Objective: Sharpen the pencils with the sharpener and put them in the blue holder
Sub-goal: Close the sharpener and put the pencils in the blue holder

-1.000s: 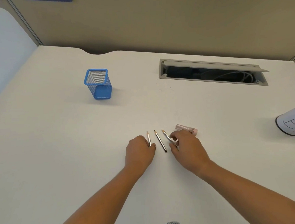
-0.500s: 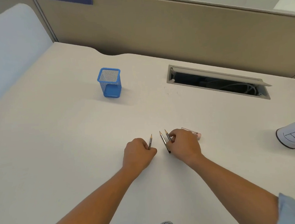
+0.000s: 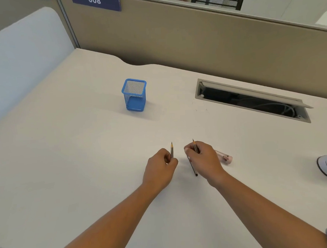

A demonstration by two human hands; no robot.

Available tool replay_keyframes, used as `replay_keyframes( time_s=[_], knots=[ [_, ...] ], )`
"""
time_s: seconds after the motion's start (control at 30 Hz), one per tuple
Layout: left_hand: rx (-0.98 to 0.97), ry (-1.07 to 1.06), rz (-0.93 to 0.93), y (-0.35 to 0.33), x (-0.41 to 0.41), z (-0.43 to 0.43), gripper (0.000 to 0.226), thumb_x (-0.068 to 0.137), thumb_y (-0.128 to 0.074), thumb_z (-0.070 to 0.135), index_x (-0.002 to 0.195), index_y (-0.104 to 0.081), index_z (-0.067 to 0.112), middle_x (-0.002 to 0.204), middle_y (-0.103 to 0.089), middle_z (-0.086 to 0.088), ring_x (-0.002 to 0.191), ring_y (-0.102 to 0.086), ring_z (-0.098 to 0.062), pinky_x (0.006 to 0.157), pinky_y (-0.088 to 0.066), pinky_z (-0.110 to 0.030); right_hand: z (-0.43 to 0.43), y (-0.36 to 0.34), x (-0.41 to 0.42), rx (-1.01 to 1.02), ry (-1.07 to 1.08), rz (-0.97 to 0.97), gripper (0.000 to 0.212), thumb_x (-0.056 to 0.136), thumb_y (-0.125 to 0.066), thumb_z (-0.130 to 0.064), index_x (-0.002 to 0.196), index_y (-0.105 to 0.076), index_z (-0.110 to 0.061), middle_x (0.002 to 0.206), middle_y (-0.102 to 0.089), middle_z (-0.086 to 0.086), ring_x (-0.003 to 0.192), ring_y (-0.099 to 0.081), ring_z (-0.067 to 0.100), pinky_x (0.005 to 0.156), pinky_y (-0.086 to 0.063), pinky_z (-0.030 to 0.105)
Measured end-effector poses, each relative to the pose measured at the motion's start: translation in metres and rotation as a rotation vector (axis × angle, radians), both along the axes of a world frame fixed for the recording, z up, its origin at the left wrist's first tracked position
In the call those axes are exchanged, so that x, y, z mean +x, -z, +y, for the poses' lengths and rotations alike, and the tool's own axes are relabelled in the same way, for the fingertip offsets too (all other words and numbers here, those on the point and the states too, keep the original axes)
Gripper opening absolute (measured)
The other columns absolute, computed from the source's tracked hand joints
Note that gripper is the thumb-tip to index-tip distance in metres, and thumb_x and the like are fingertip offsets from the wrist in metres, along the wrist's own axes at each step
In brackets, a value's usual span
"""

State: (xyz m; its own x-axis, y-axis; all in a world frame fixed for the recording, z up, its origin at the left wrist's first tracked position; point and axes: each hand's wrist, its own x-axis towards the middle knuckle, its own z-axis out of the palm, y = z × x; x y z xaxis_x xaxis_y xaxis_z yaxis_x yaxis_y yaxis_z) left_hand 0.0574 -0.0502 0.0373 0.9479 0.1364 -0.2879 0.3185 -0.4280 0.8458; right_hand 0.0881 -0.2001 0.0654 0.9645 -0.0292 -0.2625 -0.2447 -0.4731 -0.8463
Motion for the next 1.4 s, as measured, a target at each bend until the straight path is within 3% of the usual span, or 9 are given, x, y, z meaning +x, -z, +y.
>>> replay_keyframes(
  time_s=[0.1,0.27,0.4,0.57,0.73,1.0,1.13,1.3,1.4],
  knots=[
    [0.000,0.006,-0.038,-0.001,0.003,0.003,0.009,0.083,-0.056,0.031,0.079,-0.054,0.023,0.079,-0.066,0.005,0.071,-0.066,-0.023,0.059,-0.052,-0.038,0.008,-0.005,0.003,0.089,-0.018,-0.007,0.009,0.086,-0.067,-0.026,0.079,-0.072,-0.023,0.067,-0.063,-0.007,0.061,-0.057,0.011,0.061,-0.049,0.028],
    [0.024,-0.012,-0.033,0.002,0.010,0.010,0.007,0.081,-0.059,0.030,0.079,-0.054,0.026,0.076,-0.062,0.008,0.057,-0.056,-0.014,0.054,-0.046,-0.030,0.015,0.002,0.009,-0.065,-0.042,-0.009,0.019,0.090,-0.062,-0.026,0.078,-0.068,-0.014,0.073,-0.067,0.010,0.056,-0.063,0.014,0.047,-0.045,0.024],
    [0.030,-0.016,0.015,0.007,0.011,0.015,0.006,0.079,-0.061,0.027,0.077,-0.055,0.026,0.068,-0.061,0.009,0.054,-0.053,-0.009,0.050,-0.042,-0.022,0.015,0.012,0.009,-0.318,-0.151,-0.077,0.019,0.092,-0.061,-0.018,0.075,-0.070,-0.020,0.069,-0.065,-0.002,0.060,-0.058,0.010,0.056,-0.043,0.023],
    [0.021,-0.028,0.047,0.015,0.009,0.013,0.007,0.077,-0.061,0.026,0.074,-0.055,0.026,0.060,-0.058,0.010,0.046,-0.048,-0.002,0.046,-0.038,-0.017,0.014,0.017,0.005,-0.576,-0.219,-0.106,0.018,0.089,-0.062,-0.025,0.099,-0.076,-0.022,0.093,-0.073,-0.003,0.087,-0.067,0.020,0.074,-0.056,0.034],
    [0.040,-0.020,0.047,0.018,0.008,0.014,0.007,0.078,-0.062,0.025,0.074,-0.055,0.026,0.060,-0.059,0.010,0.048,-0.050,-0.005,0.047,-0.040,-0.018,0.016,0.022,0.006,-0.625,-0.221,-0.112,0.016,0.088,-0.061,-0.031,0.082,-0.071,-0.021,0.087,-0.066,-0.002,0.080,-0.064,0.019,0.068,-0.056,0.035],
    [0.033,0.015,0.046,0.016,0.012,0.019,0.006,0.083,-0.058,0.026,0.078,-0.054,0.027,0.064,-0.059,0.009,0.052,-0.051,-0.009,0.051,-0.041,-0.023,0.016,0.026,0.013,-0.498,-0.177,-0.130,0.013,0.085,-0.071,-0.033,0.091,-0.070,-0.021,0.087,-0.064,-0.004,0.080,-0.062,0.013,0.069,-0.047,0.025],
    [0.011,0.031,-0.004,0.010,0.015,0.025,0.005,0.087,-0.056,0.028,0.083,-0.053,0.026,0.076,-0.064,0.007,0.059,-0.057,-0.015,0.056,-0.047,-0.031,0.032,0.003,0.025,-0.091,-0.121,-0.082,0.009,0.083,-0.076,-0.035,0.091,-0.075,-0.030,0.070,-0.069,-0.014,0.058,-0.058,0.001,0.057,-0.042,0.008],
    [0.013,0.033,-0.147,-0.012,0.031,0.046,0.006,0.086,-0.058,0.029,0.084,-0.053,0.027,0.071,-0.060,0.012,0.050,-0.049,-0.008,0.052,-0.044,-0.027,0.059,-0.030,0.053,0.066,-0.178,-0.052,0.005,0.084,-0.077,-0.020,0.088,-0.077,-0.023,0.073,-0.072,-0.004,0.062,-0.061,0.007,0.061,-0.054,0.027],
    [0.049,-0.005,-0.209,-0.019,0.045,0.063,0.009,0.087,-0.060,0.036,0.094,-0.055,0.032,0.084,-0.062,0.021,0.061,-0.057,-0.006,0.058,-0.049,-0.023,0.075,-0.049,0.073,0.019,-0.263,-0.119,0.008,0.085,-0.075,-0.013,0.080,-0.076,-0.020,0.064,-0.072,-0.009,0.055,-0.062,0.001,0.054,-0.050,0.016]
  ],
)
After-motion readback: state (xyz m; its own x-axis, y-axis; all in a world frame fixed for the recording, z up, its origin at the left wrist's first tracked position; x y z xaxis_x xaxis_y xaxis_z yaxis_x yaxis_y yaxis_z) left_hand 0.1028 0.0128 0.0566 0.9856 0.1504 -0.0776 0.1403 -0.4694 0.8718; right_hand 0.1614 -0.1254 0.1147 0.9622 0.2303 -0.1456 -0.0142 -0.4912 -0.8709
